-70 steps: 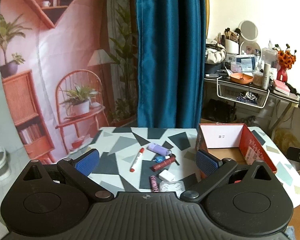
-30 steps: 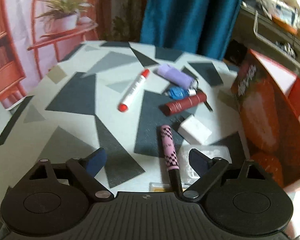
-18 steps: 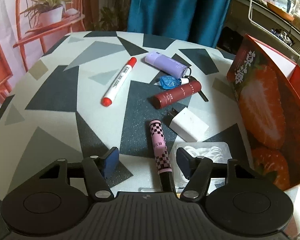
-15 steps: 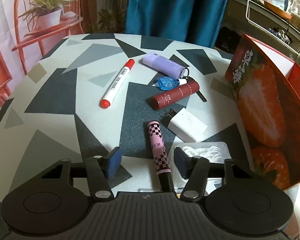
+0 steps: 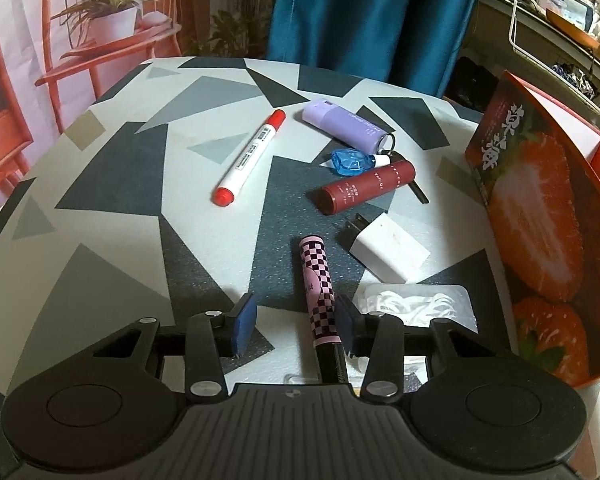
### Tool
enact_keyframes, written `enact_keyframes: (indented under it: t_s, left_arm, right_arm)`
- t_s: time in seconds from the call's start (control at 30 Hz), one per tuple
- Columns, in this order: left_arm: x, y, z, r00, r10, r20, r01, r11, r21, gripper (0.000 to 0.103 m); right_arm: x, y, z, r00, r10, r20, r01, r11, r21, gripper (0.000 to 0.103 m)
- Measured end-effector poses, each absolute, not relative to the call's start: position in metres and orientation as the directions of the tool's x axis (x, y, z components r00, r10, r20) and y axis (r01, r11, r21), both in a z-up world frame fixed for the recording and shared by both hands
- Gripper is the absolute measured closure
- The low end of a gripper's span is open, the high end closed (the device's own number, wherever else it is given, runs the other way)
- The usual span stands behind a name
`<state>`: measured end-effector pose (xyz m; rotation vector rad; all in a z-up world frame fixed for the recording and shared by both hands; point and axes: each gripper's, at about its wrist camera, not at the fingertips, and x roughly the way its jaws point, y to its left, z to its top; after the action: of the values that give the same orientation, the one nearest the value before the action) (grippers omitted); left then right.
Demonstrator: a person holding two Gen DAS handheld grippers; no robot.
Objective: Organize rigid objects
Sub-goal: 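Move the left tool down to the pink checkered lipstick tube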
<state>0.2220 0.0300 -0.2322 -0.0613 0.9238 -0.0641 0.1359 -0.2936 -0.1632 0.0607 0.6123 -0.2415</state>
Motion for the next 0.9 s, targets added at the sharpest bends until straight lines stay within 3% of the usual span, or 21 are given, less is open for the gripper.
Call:
enact_keyframes:
  t_s: [0.13, 0.3, 0.67, 0.9]
  left_arm:
    - [0.222, 0.028, -0.234, 0.598, -0.078, -0.798, 0.036, 0.997, -0.07, 0.058]
    - [0.222, 0.028, -0.235, 0.595, -0.066, -0.801, 0.03, 0.998, -0.06, 0.058]
    - [0.229, 0.019, -0.24, 0.584, -0.026, -0.811, 0.042, 0.999, -0.003, 0.058]
    - [0.232, 0.013, -0.243, 0.591, 0.003, -0.807, 0.042, 0.998, 0.035, 0.061]
  right_arm:
    - [0.139, -0.312, -0.17, 0.766, -0.249, -0.592, 0.3, 0.954, -0.014, 0.016]
    - [0.147, -0.331, -0.184, 0.735, -0.261, -0.626, 0.332, 0.943, -0.003, 0.047]
    - [0.161, -0.347, -0.205, 0.71, -0.191, -0.678, 0.319, 0.945, 0.067, 0.073]
    - [0.166, -0.345, -0.209, 0.699, -0.185, -0.691, 0.301, 0.952, 0.05, 0.074]
